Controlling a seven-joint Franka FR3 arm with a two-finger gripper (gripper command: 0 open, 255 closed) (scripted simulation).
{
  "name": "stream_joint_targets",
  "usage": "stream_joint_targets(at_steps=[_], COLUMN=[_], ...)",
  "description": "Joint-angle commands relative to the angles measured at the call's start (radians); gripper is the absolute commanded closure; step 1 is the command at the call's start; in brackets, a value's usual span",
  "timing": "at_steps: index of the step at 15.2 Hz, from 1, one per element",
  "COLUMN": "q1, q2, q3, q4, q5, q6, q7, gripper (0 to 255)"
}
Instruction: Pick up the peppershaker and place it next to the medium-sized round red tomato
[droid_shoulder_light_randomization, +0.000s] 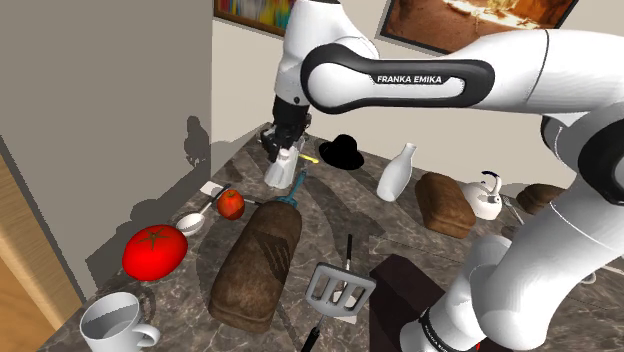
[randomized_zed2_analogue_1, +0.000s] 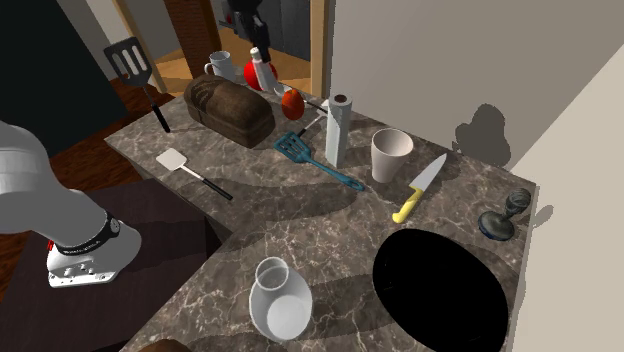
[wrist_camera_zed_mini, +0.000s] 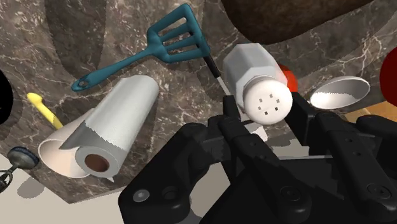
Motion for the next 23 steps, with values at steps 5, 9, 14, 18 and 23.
stream_joint_targets(at_steps=[5,9,14,18,23], q1=[0.067,0.113,0.132,0.131,0.13], q2=[0.06,0.119,0.149,0.154,0.166], q3=[0.078,0.124,0.14,0.139,0.138], q4=[0.076,0.151,0.135,0.088,0.036], q5=[-0.018,-0.036,-0.048,-0.052,-0.06], q6=[-0.036,-0.066,-0.027,0.024,0.088], q7=[0.148,0.242,0.286,0.295,0.307], gripper=[255,255,255,255,255])
